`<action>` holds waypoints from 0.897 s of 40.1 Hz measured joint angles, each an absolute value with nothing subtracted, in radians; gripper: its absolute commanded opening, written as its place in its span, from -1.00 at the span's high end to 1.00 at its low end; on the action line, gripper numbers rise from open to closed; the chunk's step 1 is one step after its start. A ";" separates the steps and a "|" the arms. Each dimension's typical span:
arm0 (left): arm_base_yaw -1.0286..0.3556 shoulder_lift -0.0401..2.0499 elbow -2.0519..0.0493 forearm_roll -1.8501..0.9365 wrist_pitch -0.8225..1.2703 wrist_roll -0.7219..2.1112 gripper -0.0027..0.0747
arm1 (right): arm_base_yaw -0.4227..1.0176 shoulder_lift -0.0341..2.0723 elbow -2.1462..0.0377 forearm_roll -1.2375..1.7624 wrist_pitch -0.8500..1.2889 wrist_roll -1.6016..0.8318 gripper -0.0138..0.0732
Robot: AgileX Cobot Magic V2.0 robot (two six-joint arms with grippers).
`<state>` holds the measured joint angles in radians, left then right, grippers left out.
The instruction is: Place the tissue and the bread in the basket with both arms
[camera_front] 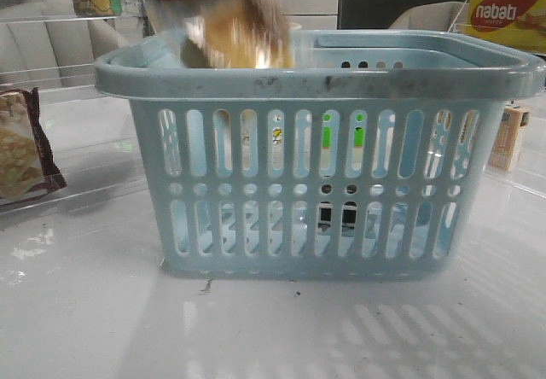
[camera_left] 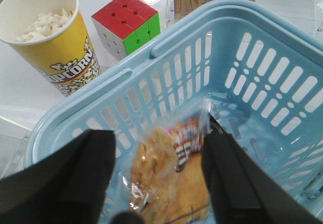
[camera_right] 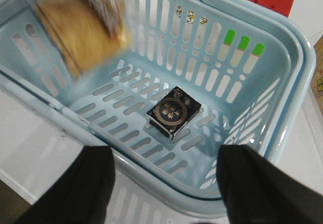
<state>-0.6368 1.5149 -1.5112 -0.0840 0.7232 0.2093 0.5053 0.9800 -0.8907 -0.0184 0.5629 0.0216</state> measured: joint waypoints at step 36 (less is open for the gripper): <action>-0.637 0.853 -0.879 -0.109 0.731 0.206 -0.51 | 0.505 0.952 -0.882 -0.018 0.624 0.022 -0.56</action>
